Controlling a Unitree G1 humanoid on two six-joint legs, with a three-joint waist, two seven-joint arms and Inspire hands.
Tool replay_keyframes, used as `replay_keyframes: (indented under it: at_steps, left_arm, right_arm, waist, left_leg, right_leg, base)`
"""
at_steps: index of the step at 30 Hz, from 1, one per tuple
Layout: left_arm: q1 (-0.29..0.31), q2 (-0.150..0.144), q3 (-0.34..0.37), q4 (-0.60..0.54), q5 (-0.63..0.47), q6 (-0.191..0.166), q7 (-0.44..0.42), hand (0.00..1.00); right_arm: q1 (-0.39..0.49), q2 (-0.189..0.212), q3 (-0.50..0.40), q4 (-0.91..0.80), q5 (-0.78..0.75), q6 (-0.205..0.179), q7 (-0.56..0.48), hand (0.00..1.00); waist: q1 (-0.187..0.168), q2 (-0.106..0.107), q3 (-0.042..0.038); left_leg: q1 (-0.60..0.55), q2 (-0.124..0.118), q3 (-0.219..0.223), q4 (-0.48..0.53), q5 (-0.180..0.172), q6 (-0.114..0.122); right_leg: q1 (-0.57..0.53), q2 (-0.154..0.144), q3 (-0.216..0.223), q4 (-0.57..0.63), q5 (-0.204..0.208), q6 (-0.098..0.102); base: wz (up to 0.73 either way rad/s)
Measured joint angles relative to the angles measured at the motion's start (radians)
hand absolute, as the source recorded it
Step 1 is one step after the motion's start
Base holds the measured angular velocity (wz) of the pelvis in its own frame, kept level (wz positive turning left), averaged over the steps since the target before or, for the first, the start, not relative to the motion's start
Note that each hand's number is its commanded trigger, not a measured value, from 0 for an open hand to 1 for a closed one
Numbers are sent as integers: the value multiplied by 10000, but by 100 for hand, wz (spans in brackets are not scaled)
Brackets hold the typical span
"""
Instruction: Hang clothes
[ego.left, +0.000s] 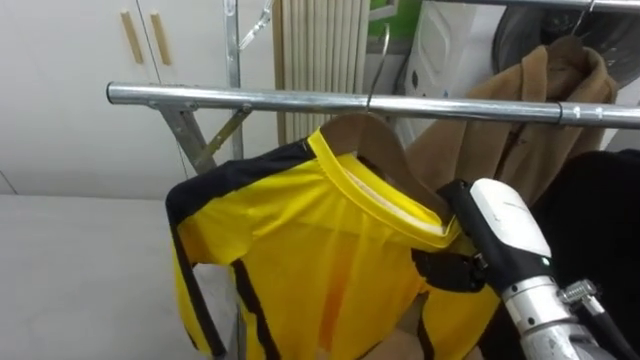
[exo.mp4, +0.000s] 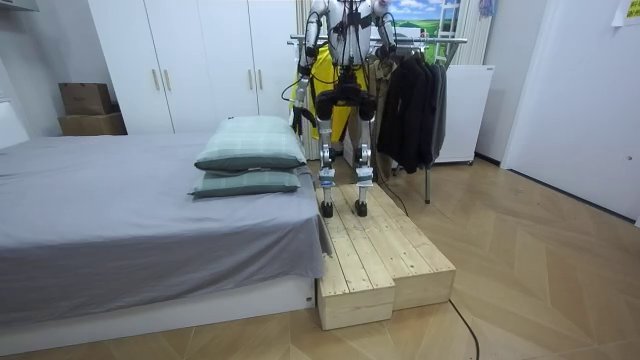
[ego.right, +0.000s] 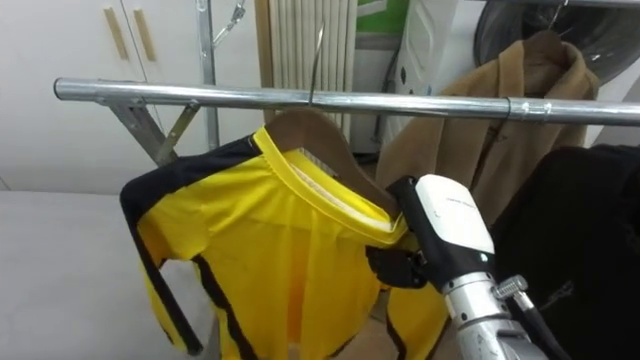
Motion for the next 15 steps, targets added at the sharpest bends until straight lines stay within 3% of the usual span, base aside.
replay_keyframes:
  at_steps: [1,3,8,15]
  left_arm:
    - [48,2,-3,-7,0,3,-35,0]
    - [109,3,-2,-9,-9,-9,-43,0]
    - [338,20,1,93,-9,-10,-39,0]
    - [313,53,2,163,-2,4,-24,0]
  right_arm:
    - [-16,-40,-12,0,30,0,-3,100]
    - [-23,-116,-21,12,47,4,-4,100]
    - [-26,-311,-24,23,476,62,2,100]
    - [-27,-351,20,15,923,-38,81,100]
  waist:
    - [-33,46,-49]
    - [38,44,-51]
    - [166,-75,-180]
    - [186,-109,-168]
  left_leg:
    - [36,16,-13,-69,-23,-21]
    - [207,12,6,-287,-14,-34]
    - [514,97,11,-655,-1,-77]
    - [682,133,-25,-806,-2,-72]
  right_leg:
    - [186,14,-151,-210,48,-74]
    - [366,84,-90,-373,70,-91]
    - [836,314,-78,-1091,321,-112]
    - [1022,323,-91,-1291,360,-93]
  base:
    - [14]
    - [2]
    - [-1]
    - [1]
